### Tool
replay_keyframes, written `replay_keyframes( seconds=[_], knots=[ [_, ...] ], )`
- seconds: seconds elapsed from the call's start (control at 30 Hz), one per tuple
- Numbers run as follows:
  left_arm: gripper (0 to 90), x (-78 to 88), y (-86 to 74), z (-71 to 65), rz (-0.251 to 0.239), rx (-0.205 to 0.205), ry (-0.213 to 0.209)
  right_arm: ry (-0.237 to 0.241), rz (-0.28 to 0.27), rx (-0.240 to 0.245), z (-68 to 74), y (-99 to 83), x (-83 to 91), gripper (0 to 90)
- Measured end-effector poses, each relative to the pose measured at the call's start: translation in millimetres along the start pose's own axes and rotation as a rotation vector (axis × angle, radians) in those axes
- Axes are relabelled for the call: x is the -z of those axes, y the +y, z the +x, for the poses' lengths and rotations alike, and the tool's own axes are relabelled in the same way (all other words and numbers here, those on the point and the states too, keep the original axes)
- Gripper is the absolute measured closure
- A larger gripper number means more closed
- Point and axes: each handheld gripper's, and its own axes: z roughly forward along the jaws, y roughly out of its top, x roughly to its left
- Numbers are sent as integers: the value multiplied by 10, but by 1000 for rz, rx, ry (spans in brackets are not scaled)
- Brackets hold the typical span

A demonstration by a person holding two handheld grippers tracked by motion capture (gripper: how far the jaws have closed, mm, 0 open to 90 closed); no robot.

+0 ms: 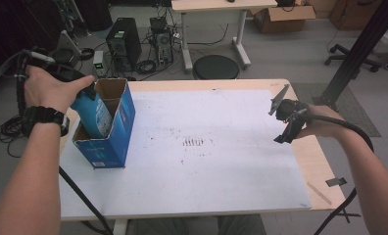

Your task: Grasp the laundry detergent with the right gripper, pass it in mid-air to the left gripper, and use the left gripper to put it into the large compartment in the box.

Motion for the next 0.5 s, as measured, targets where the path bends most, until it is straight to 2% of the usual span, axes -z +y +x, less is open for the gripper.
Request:
replay_keyframes(
  seconds=[0.17, 0.5],
  knots=[
    [381, -181, -36, -18, 20, 15, 2, 0, 2, 0, 1, -9, -9, 102],
    [381, -400, -81, -77, 47, 20, 3, 5, 2, 1, 9, -30, -42, 102]
  ],
)
